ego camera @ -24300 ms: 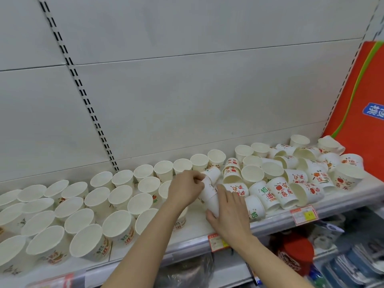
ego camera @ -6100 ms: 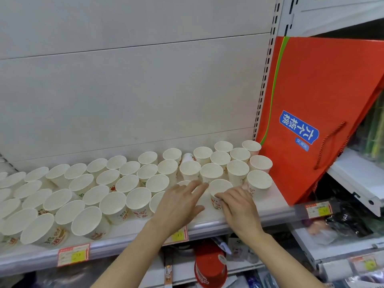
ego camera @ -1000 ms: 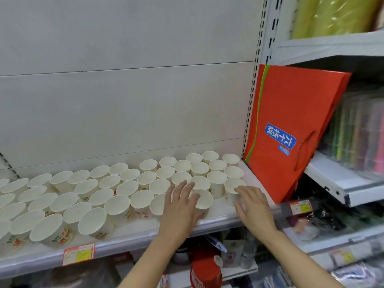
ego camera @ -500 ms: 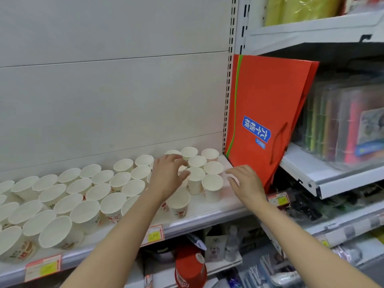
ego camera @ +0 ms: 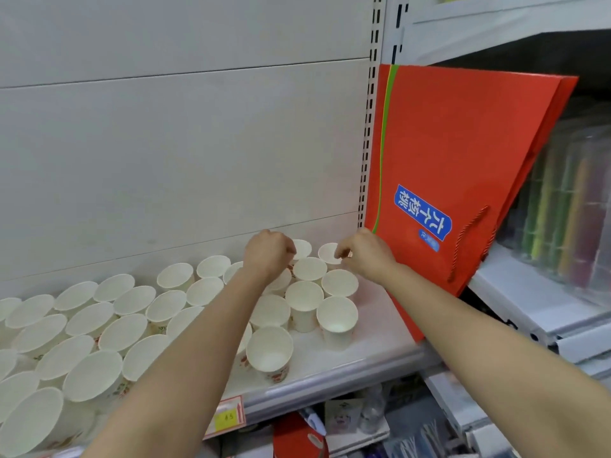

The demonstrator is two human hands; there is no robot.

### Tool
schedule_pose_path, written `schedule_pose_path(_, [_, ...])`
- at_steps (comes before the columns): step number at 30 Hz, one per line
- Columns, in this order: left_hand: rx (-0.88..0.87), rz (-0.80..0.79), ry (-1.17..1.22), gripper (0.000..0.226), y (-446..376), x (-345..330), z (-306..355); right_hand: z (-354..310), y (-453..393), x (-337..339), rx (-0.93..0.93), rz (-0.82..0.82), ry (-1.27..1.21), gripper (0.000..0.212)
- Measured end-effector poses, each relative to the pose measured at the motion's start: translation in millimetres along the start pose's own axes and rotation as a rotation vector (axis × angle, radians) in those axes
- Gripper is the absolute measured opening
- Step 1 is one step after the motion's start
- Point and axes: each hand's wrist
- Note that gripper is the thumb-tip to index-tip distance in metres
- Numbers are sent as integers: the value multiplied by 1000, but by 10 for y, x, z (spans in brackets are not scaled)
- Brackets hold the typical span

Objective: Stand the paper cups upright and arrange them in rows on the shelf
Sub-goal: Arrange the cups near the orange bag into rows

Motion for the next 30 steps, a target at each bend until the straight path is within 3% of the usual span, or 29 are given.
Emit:
schedule_pose_path(7, [-116, -222, -47, 22, -318, -64, -80, -141, -223, 20, 17, -230, 62, 15])
schedule_pose_path(11, [-157, -304, -93, 23, -404, -129, -143, -98, -250, -22, 0, -187, 105, 12])
schedule_pose_path(16, [-195, -244, -158, 17, -445, -207, -160, 58, -287, 34, -65, -26, 192, 21])
schedule_pose_path(22, [-250, -97, -143, 15, -499, -267, 60, 128, -253, 7, -80, -73, 246, 32])
schedule_pose_path(30, [-224, -101, -157, 17, -598, -322, 333, 213, -245, -16, -85, 33, 299, 24])
Point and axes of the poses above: each hand's wrist, its own y-axis away from the middle knuckle, its own x-axis out of the back of the hand, z = x × y, and after that the axes turned 4 degrees about -x, right-handed
